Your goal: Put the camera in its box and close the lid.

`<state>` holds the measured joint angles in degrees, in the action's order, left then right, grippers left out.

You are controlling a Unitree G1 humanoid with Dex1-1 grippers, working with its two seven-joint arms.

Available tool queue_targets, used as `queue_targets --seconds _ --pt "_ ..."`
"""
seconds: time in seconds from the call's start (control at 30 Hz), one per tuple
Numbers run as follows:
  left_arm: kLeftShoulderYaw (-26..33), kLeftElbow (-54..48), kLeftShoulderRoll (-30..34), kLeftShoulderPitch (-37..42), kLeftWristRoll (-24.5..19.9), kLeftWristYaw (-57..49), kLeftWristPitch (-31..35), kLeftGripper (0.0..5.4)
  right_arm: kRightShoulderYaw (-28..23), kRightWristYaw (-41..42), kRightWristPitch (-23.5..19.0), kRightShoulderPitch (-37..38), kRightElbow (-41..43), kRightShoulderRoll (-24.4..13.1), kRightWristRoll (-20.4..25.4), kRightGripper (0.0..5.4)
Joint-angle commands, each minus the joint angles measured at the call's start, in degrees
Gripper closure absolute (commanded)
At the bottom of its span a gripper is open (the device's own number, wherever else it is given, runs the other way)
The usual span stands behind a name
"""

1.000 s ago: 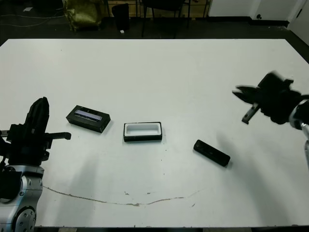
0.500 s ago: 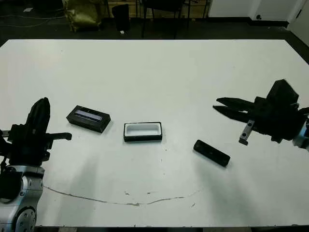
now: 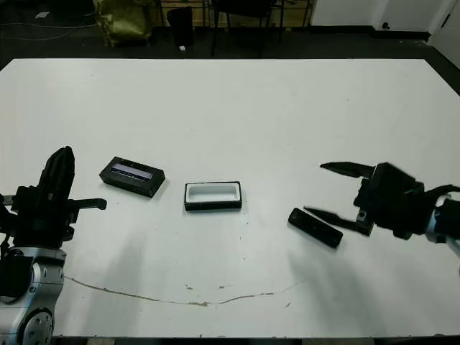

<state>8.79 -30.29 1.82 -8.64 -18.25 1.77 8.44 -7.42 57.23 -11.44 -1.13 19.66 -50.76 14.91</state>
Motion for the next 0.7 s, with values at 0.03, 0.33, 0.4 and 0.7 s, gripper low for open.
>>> queue_targets --seconds 0.03,0.33,0.4,0.7 --pt "0.1 0.6 0.0 -0.4 0.1 -0.3 0.9 5.4 1.3 0.3 -1.3 0.9 -0.1 -1.6 -1.5 0.5" --pt "0.1 0.5 0.2 -0.3 0.1 -0.1 1.0 5.4 3.5 1.9 -5.2 -0.1 -3.7 -1.2 -0.2 0.02" --pt "0.1 0.5 0.3 -0.3 0.1 -0.1 1.2 5.4 3.9 1.7 -5.2 -0.1 -4.9 -0.8 -0.2 0.02" --pt "0.3 0.4 0.1 -0.1 -0.5 -0.2 1.6 5.4 6.1 1.5 -7.9 -0.3 -11.3 1.2 0.8 0.02"
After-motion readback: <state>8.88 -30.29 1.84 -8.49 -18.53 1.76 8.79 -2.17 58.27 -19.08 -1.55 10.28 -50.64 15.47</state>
